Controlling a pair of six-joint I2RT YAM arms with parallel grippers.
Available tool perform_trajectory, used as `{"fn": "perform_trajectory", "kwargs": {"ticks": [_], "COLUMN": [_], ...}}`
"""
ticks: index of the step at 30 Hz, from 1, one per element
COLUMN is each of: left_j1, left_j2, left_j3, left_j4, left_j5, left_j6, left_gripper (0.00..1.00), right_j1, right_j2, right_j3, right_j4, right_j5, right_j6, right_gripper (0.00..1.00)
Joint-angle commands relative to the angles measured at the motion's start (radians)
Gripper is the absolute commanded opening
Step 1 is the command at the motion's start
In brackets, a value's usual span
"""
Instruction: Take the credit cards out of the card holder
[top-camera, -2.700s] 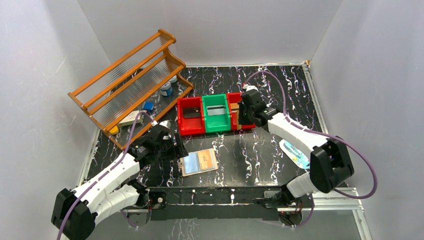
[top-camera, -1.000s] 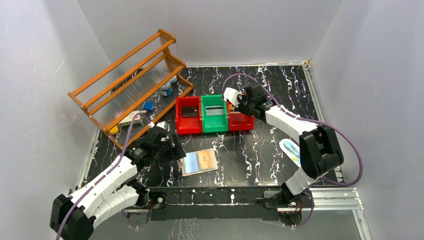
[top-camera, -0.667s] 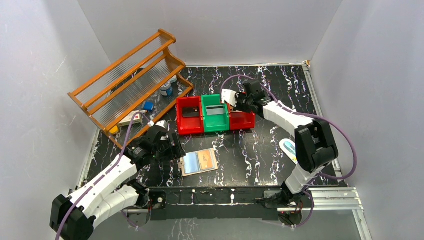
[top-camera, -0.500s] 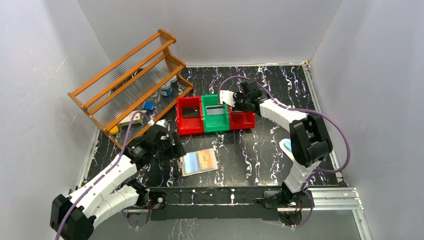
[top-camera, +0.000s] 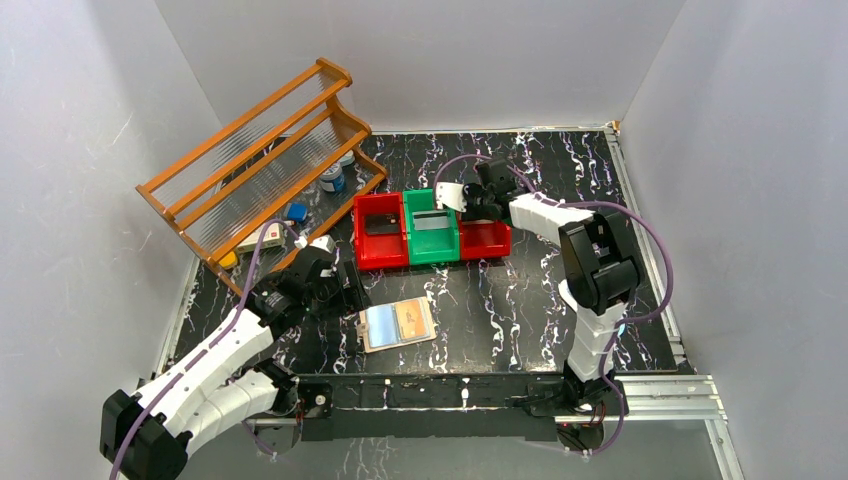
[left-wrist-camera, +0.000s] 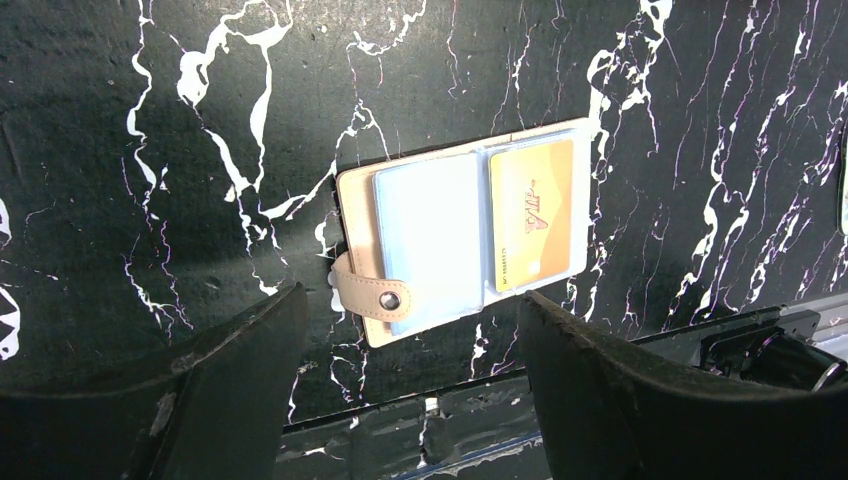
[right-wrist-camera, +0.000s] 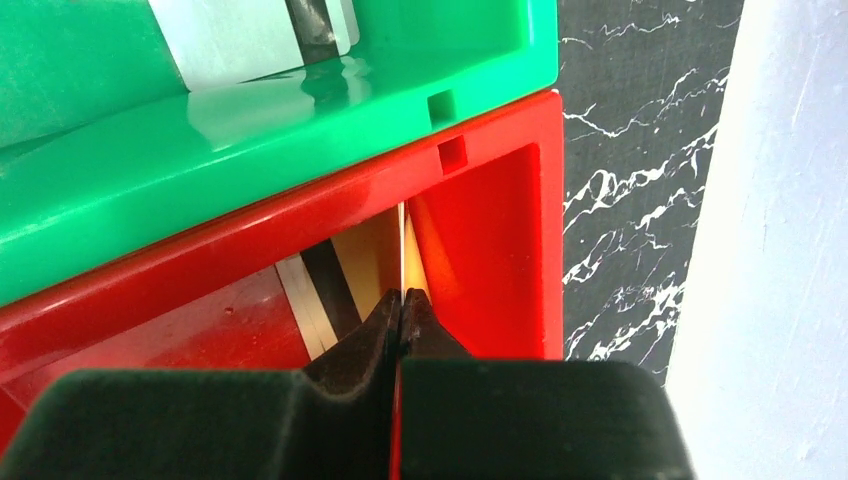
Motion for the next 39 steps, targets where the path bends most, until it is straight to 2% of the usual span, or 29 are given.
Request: {"fn": "perform_trajectory", "kwargs": {"ticks": [1, 5, 9, 15, 21, 23, 25, 27, 29, 31, 32, 37, 39], "left_j1": [-0.005, -0.004, -0.005, -0.005, -0.005, -0.005, -0.004, -0.004, -0.005, -0.005, -0.004, -0.004, -0.004], "left_j2": [-0.019, -0.013, -0.012, -0.013, 0.002, -0.001, -0.010, -0.013, -0.010, 0.000, 0.006, 0.038, 0.051], "left_j3": [0.010, 0.015, 0.009, -0.006, -0.006, -0.008, -0.013, -0.020, -0.024, -0.025, -0.024, -0.020, -0.020], "left_j4": [-0.018, -0.014, -0.017, 0.001, 0.006, 0.012, 0.028, 0.049, 0.069, 0.084, 0.091, 0.135, 0.159], "left_j5": [-0.018, -0.019, -0.018, 0.001, 0.001, 0.004, 0.017, 0.039, 0.062, 0.079, 0.088, 0.145, 0.170], "left_j6": [0.007, 0.009, 0.012, 0.004, 0.014, 0.009, 0.001, -0.005, -0.004, 0.000, 0.002, -0.001, -0.007], "left_gripper": [0.76, 0.77, 0.77, 0.77, 0.79, 0.81, 0.82, 0.82, 0.83, 0.83, 0.83, 0.83, 0.83], "right_j1": [-0.005, -0.005, -0.005, -0.006, -0.005, -0.005, -0.005, -0.005, -0.005, -0.006, -0.005, -0.005, 0.008], "right_j2": [0.013, 0.038, 0.042, -0.042, -0.123, -0.169, -0.234, -0.302, -0.377, -0.440, -0.466, -0.484, -0.459], "right_j3": [0.053, 0.070, 0.080, 0.012, 0.002, -0.007, -0.023, -0.043, -0.087, -0.155, -0.190, -0.292, -0.340], "right_j4": [0.042, 0.011, -0.076, -0.061, -0.062, -0.037, 0.011, 0.059, 0.111, 0.155, 0.168, 0.146, 0.168], "right_j5": [-0.018, -0.028, -0.024, -0.072, -0.041, -0.036, -0.023, -0.028, -0.053, -0.111, -0.154, -0.400, -0.534], "right_j6": [-0.040, -0.040, -0.014, 0.053, 0.111, 0.151, 0.261, 0.441, 0.672, 0.930, 1.051, 1.655, 1.815], "right_gripper": [0.04, 0.17, 0.19, 0.42, 0.44, 0.53, 0.58, 0.60, 0.63, 0.75, 0.77, 0.72, 0.70]}}
